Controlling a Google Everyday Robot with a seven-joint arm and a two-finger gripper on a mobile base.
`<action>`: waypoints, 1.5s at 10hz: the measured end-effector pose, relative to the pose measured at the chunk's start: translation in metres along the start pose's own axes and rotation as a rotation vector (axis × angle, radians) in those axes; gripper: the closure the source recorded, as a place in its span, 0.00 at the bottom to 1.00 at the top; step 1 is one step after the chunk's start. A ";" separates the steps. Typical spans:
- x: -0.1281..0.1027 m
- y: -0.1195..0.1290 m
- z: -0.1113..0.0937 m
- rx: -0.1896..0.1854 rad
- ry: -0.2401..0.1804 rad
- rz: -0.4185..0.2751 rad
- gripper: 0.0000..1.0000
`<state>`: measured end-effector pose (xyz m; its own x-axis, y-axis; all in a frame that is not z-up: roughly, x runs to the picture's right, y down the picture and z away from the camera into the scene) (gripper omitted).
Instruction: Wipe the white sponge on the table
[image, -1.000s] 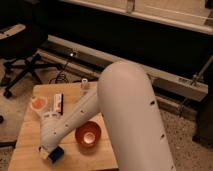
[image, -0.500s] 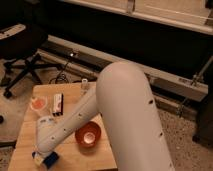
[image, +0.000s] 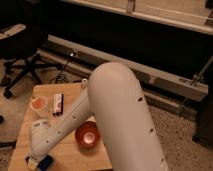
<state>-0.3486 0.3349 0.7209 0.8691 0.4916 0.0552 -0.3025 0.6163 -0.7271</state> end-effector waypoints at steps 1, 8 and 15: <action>-0.007 0.004 0.001 -0.009 -0.012 -0.012 0.89; -0.047 0.021 0.021 -0.055 -0.049 -0.097 0.89; -0.097 0.002 0.048 -0.079 -0.091 -0.178 0.89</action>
<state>-0.4519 0.3182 0.7463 0.8659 0.4351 0.2469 -0.1123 0.6500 -0.7516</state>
